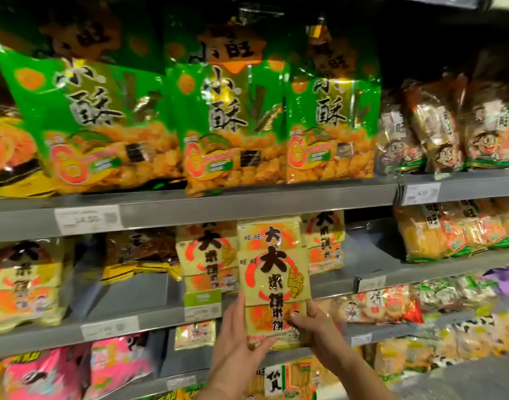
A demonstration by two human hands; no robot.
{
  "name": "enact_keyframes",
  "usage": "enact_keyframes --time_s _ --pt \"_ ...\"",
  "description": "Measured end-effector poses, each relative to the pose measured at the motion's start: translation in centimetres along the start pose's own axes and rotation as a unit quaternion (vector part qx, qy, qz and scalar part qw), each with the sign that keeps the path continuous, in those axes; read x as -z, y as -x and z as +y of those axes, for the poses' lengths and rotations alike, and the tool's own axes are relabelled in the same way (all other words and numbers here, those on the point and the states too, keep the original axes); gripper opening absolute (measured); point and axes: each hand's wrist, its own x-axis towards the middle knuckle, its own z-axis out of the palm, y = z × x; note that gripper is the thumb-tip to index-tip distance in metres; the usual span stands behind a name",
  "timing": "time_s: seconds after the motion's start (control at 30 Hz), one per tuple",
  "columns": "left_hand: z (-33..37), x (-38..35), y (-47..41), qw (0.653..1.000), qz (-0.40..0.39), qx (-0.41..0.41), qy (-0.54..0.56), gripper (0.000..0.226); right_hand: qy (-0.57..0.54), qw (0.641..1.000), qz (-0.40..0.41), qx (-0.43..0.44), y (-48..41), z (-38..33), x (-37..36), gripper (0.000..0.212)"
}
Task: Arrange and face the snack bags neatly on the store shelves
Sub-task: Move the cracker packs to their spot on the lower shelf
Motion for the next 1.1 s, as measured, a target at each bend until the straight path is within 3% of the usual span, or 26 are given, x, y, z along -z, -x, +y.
enact_keyframes --time_s 0.07,0.2,0.37,0.5,0.57,0.7,0.97,1.1 --pt "2.3 -2.0 -2.2 1.0 -0.002 0.007 -0.011 0.098 -0.003 1.0 0.023 0.004 -1.1 -1.0 2.9 0.074" --pt "5.0 -4.6 -6.8 0.998 0.056 0.005 -0.011 0.101 0.097 0.994 0.031 0.033 -5.3 -4.3 6.0 0.08" --pt "4.2 -5.0 -10.7 0.991 0.102 -0.001 -0.085 0.095 0.251 0.96 0.106 0.067 -10.2 -5.3 5.4 0.03" --pt "4.1 -5.9 -11.0 0.982 0.117 0.001 -0.151 0.09 0.302 0.929 0.193 0.097 -11.3 -4.1 4.3 0.067" --pt "3.7 -6.2 -10.8 0.979 0.133 0.004 -0.155 0.089 0.305 0.924 0.189 0.129 -11.3 -3.7 3.9 0.072" --pt "2.8 -6.7 -10.2 0.976 0.136 0.04 -0.166 0.08 0.393 0.876 0.19 0.207 -11.1 -3.6 3.2 0.089" --pt "3.3 -6.4 -10.2 0.946 0.104 0.087 -0.295 0.083 0.448 0.849 0.184 0.209 -11.7 -2.8 2.7 0.086" --pt "4.6 -6.8 -12.3 0.938 0.063 0.146 -0.309 0.086 0.486 0.82 0.203 0.223 -13.2 -3.4 2.2 0.061"
